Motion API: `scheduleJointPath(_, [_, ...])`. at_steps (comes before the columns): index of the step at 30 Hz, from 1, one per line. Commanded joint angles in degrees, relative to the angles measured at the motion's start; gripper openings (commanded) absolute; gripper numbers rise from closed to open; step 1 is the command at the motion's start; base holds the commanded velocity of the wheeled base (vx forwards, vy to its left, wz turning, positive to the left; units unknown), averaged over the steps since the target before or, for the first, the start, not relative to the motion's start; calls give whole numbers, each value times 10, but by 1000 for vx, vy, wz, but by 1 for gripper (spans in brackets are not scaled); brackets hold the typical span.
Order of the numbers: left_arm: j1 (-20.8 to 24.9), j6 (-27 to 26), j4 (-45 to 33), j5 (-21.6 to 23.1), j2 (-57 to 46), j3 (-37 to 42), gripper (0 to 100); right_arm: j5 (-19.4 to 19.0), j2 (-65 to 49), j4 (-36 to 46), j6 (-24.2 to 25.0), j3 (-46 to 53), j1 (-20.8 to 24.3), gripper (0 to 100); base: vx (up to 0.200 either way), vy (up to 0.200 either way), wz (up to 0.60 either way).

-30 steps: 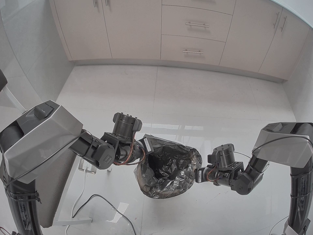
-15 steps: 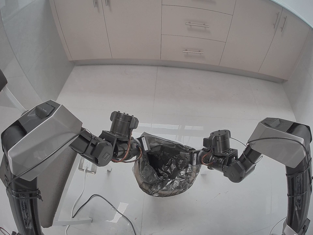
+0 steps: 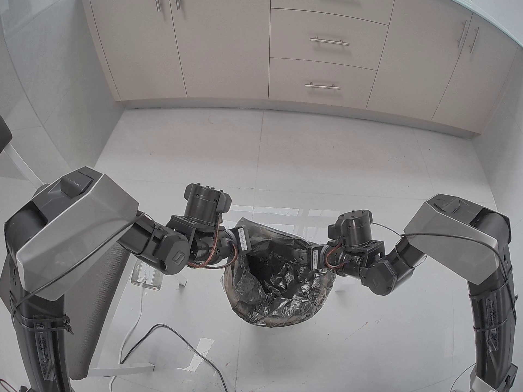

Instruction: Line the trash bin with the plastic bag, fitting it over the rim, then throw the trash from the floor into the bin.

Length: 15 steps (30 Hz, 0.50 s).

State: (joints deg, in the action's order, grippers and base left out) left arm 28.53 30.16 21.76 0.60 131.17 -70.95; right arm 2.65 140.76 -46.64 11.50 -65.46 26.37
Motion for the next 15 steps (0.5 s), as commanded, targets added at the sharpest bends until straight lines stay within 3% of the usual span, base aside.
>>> scheduleJointPath(1, [-1, -1, -1, 0, 8, -11, 0, 0, -1, 22, -12, -41, 15, 100, 0, 0, 0])
scheduleJointPath(13, [-2, -3, -5, 1, 30, -34, 0, 3, 30, 74, -69, -137, 20, 100, 0, 0, 0])
scheduleJointPath(15, [-4, -4, -14, 1, 30, -38, 0, 21, 40, 86, -72, -163, 21, 100, 0, 0, 0])
